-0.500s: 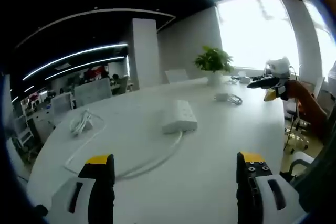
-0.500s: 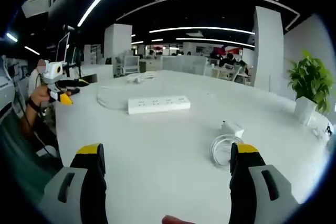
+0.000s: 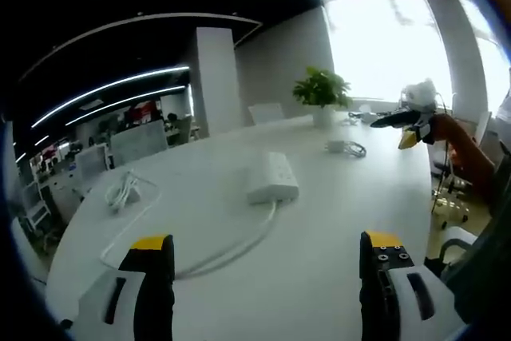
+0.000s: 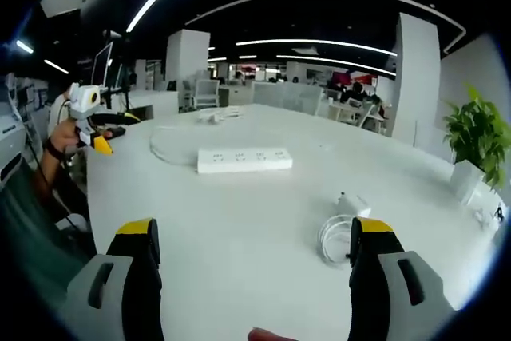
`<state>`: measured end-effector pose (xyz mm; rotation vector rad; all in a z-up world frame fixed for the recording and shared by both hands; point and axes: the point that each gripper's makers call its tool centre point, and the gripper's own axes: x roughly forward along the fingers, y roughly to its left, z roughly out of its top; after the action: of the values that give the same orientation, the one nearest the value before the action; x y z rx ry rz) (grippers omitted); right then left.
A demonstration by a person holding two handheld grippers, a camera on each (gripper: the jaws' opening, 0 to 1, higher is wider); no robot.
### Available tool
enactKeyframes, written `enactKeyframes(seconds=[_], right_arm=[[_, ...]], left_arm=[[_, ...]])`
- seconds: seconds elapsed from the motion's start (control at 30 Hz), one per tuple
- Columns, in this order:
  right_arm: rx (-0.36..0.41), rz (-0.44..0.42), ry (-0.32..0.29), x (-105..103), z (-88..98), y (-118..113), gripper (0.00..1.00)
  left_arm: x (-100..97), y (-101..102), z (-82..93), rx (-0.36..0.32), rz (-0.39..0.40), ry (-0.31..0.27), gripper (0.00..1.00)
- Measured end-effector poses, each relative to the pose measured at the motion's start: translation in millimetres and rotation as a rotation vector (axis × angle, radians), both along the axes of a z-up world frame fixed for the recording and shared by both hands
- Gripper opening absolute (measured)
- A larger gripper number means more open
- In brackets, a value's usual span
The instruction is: Straighten the power strip on the desk, plug the charger into it
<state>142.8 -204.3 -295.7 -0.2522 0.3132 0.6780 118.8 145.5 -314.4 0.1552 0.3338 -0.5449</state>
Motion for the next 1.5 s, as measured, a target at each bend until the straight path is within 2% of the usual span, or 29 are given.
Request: enactKeyframes(seconds=[0.53, 1.13, 1.5], right_arm=[[-0.039, 0.052, 0.004, 12.5, 6.7, 16.3, 1.00], [-0.115, 0.106, 0.000, 26.9, 16.5, 26.4, 1.00], [-0.156, 0.136, 0.006, 35.5, 15.6, 31.3, 1.00]], left_arm=[[3.9, 3.8, -13.5, -0.020, -0.002, 0.016, 0.99], [7.2, 4.3, -20.3, -0.039, -0.002, 0.024, 0.99], [9.9, 6.8, -25.3, -0.043, 0.000, 0.031, 0.99]])
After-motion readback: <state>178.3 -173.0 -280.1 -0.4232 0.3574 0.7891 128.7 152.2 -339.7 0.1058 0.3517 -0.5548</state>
